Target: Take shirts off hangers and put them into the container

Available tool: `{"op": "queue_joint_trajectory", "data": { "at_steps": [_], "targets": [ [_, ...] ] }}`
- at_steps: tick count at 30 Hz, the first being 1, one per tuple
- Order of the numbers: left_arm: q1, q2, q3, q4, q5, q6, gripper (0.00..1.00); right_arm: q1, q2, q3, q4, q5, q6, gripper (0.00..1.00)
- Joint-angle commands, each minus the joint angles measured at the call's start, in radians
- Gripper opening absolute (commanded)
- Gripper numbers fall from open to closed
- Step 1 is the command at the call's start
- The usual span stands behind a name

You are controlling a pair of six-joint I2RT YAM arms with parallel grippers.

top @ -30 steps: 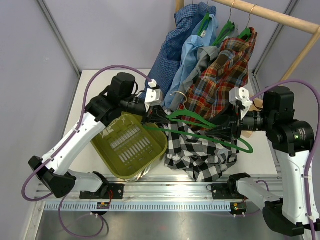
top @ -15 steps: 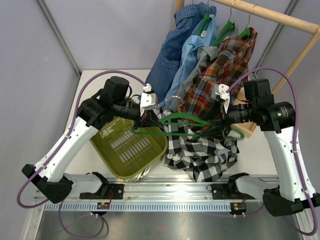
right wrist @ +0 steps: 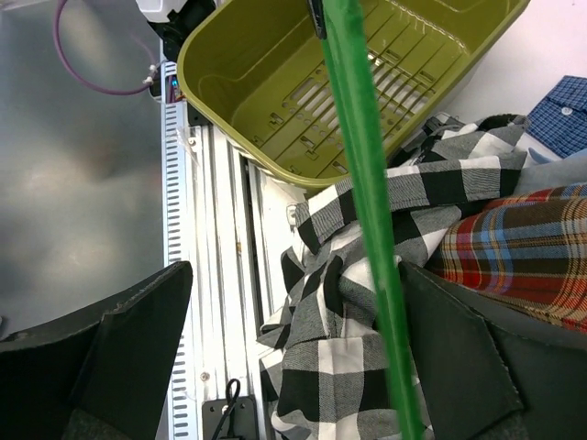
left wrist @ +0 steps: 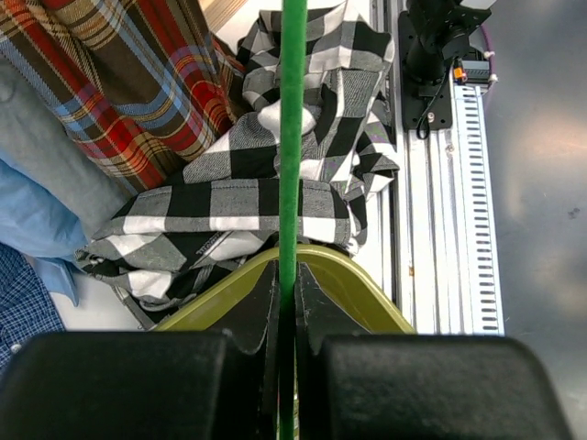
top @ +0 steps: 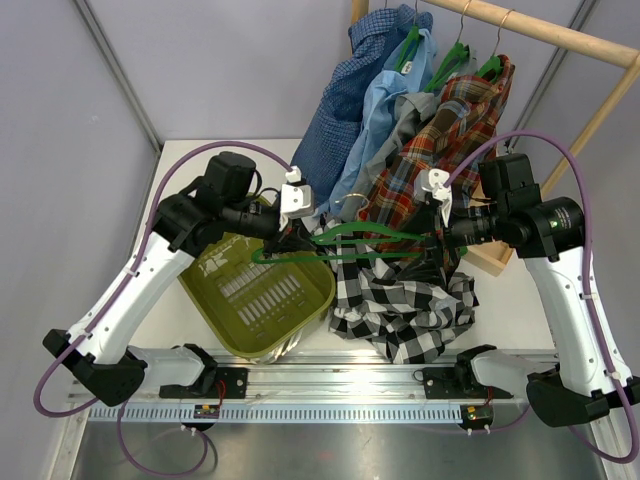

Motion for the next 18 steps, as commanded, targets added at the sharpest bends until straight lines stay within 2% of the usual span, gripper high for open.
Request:
{"op": "queue_joint_trajectory", "data": {
  "at_steps": [1,5,9,12,13,16,17,18],
  "targets": [
    [0.005,0.001,0.03,0.03,-0.011,0.01,0.0,0.011,-0.004,0.036,0.0,-0.043,0.003,1.0],
    [0.005,-0.01,0.027,0.044,0.004,0.007,0.0,0.015,-0.014,-0.016,0.003,0.015,-0.025,0.99],
    [0.005,-0.016,0.027,0.053,0.016,-0.004,0.0,0.019,-0.017,-0.064,0.044,0.096,-0.035,0.93],
    [0.005,-0.023,0.021,0.052,0.012,-0.005,0.0,0.024,-0.011,-0.07,-0.009,0.078,-0.112,0.8],
    [0.005,-0.028,0.019,0.056,0.01,-0.005,0.0,0.028,-0.011,-0.078,-0.025,0.075,-0.13,0.72],
    [0.005,-0.039,0.007,0.085,0.007,-0.024,0.0,0.028,-0.018,-0.085,-0.037,0.066,-0.166,0.3],
    [0.005,-0.043,0.001,0.098,0.012,-0.031,0.0,0.03,-0.026,-0.084,-0.034,0.06,-0.169,0.12],
    [0.005,-0.048,-0.004,0.109,0.012,-0.048,0.0,0.031,-0.03,-0.081,-0.033,0.055,-0.175,0.09]
  ]
}}
